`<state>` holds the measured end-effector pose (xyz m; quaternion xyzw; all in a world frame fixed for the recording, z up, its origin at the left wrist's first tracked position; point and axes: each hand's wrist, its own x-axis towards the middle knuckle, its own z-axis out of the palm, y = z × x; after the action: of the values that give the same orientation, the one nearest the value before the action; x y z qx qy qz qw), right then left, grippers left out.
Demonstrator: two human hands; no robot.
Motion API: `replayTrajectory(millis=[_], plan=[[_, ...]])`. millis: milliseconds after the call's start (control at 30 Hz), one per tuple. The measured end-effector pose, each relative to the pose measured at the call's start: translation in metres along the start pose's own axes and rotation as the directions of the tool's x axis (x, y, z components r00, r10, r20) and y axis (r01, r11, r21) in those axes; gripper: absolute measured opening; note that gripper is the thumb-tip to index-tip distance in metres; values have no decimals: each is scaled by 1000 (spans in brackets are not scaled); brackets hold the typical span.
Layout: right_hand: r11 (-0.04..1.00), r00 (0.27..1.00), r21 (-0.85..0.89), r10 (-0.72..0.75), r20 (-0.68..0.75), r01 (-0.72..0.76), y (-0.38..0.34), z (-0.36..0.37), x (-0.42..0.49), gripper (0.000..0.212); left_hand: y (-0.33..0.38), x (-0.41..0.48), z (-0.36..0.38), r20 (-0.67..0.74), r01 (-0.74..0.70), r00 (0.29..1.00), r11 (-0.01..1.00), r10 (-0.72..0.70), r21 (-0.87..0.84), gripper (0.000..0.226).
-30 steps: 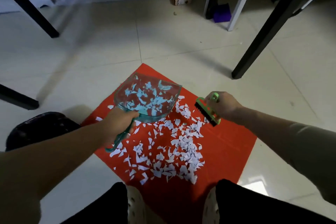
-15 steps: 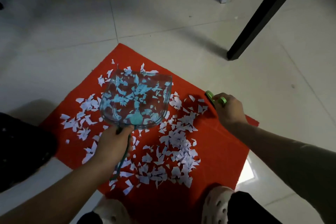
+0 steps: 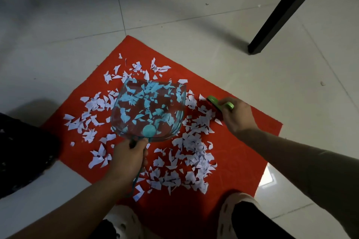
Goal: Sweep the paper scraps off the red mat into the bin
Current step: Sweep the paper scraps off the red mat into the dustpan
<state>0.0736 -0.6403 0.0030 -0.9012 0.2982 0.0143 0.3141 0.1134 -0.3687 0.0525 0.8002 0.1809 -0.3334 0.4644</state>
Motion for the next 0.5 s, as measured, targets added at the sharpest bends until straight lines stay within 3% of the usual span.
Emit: replayTrajectory(millis=[200, 367, 500], plan=[[997, 998, -56, 57, 39, -55, 9, 3, 3, 25, -3, -3, 1, -17, 29, 999, 999, -29, -45, 29], [997, 988, 20, -74, 135, 72, -7, 15, -16, 20, -4, -1, 2, -21, 31, 999, 997, -32, -65, 28], [996, 998, 71, -63, 28, 61, -8, 10, -13, 21, -5, -2, 2, -33, 44, 998, 995, -47, -94, 26]])
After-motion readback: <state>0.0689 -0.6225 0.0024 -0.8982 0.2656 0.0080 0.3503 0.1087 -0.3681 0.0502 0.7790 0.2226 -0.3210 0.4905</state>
